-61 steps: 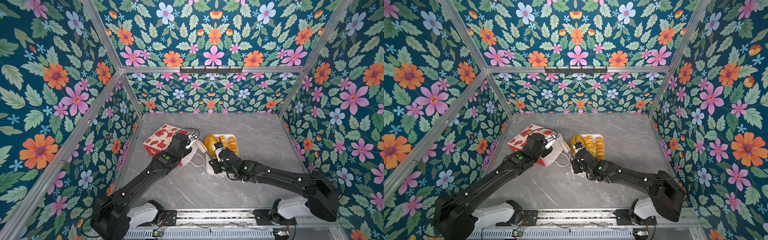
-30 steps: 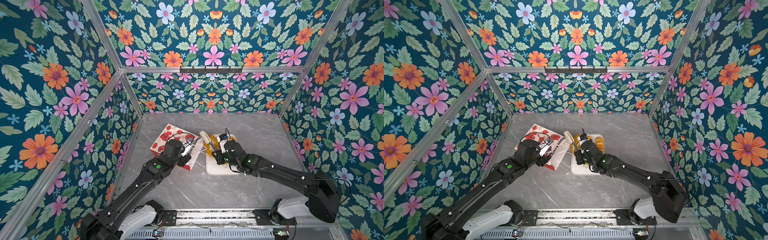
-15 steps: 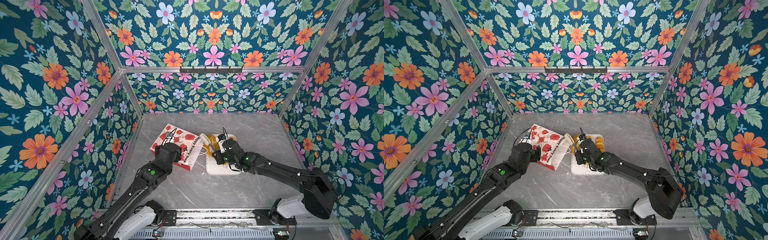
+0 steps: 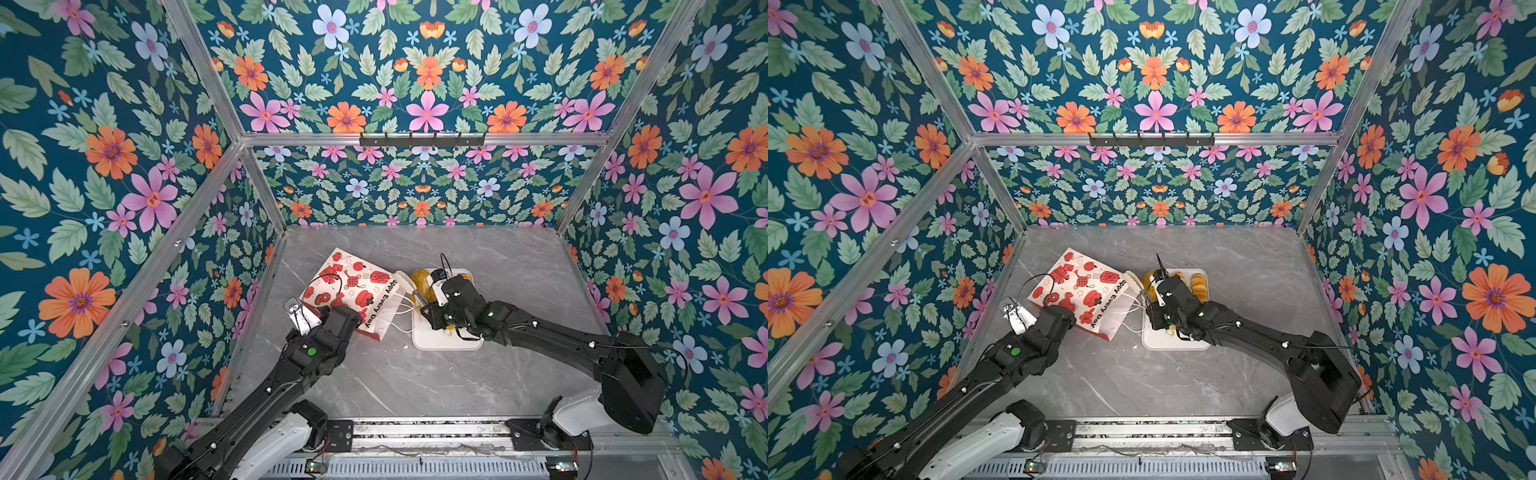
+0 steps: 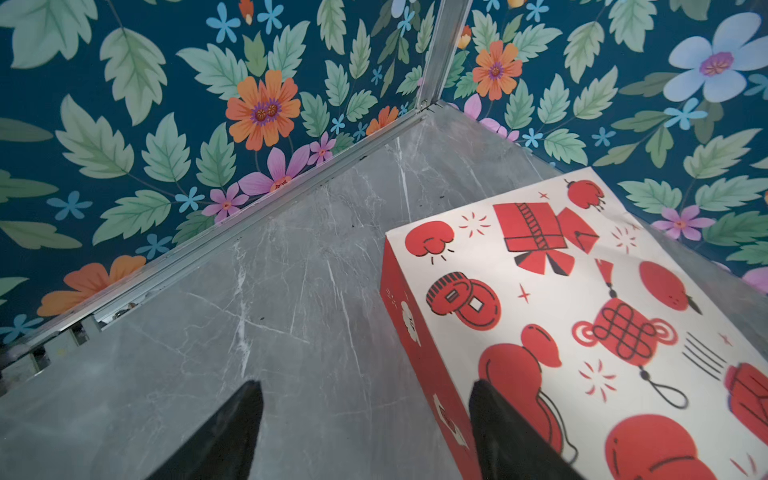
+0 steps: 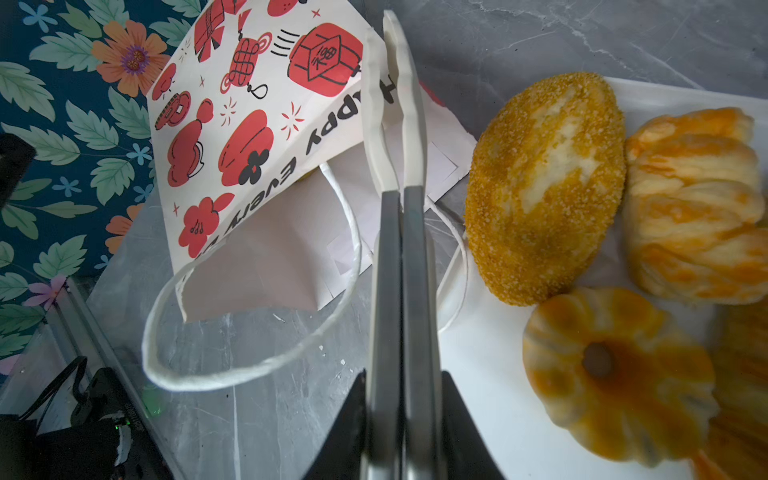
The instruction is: Take the fake bread out of the paper bag
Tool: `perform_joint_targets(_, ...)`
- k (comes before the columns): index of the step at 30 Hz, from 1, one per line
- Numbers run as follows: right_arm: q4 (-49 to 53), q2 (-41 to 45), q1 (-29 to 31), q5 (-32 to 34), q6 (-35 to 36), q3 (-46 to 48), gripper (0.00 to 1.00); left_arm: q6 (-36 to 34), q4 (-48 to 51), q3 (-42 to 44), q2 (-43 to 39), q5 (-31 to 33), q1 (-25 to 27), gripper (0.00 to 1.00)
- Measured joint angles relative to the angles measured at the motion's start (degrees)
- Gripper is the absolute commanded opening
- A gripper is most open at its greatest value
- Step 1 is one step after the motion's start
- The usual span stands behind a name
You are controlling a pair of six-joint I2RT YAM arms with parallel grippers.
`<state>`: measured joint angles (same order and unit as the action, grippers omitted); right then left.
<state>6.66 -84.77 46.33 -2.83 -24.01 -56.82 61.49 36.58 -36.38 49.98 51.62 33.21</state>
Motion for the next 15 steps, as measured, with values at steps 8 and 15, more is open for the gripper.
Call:
perform_joint_targets(8, 0.3, 0.1, 0.0, -0.2, 0.1, -0.8, 0.00, -3.2, -16.9, 6.8, 3.8, -5.2, -7.6, 0.81)
perform_joint_targets(15, 1.4, 0.9, 0.0, -1.4, 0.0, -0.3, 0.00, -13.9, -34.8, 7.5, 10.6, -7.8, -11.7, 0.80)
